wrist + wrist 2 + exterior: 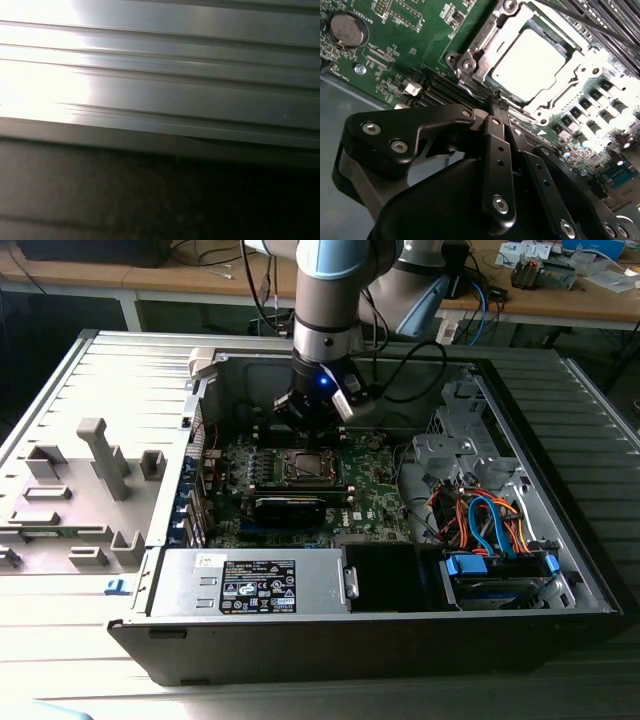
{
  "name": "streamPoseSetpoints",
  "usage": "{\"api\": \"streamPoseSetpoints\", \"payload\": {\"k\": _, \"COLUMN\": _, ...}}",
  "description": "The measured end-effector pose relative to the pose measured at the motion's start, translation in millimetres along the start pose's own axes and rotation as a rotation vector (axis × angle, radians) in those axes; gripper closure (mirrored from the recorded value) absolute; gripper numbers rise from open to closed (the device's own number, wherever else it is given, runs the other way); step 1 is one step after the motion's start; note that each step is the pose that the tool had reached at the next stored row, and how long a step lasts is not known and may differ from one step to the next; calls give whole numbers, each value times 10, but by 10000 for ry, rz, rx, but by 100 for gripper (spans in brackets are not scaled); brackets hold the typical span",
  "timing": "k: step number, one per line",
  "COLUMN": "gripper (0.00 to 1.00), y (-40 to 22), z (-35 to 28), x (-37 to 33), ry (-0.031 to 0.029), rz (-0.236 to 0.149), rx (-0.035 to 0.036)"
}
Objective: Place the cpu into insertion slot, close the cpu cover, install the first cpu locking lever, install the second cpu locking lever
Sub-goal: 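Install the first cpu locking lever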
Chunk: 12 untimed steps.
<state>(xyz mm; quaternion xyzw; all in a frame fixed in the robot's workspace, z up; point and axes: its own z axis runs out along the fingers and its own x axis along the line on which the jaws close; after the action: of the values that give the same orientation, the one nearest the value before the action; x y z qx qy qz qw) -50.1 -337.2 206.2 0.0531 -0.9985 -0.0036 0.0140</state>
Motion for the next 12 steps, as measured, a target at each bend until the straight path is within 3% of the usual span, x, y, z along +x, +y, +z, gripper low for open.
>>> {"api": "streamPoseSetpoints", "payload": {"k": 12, "gripper": 89, "y": -10, "z": 34, "x": -71, "ry": 5, "rz": -5, "rx": 45}}
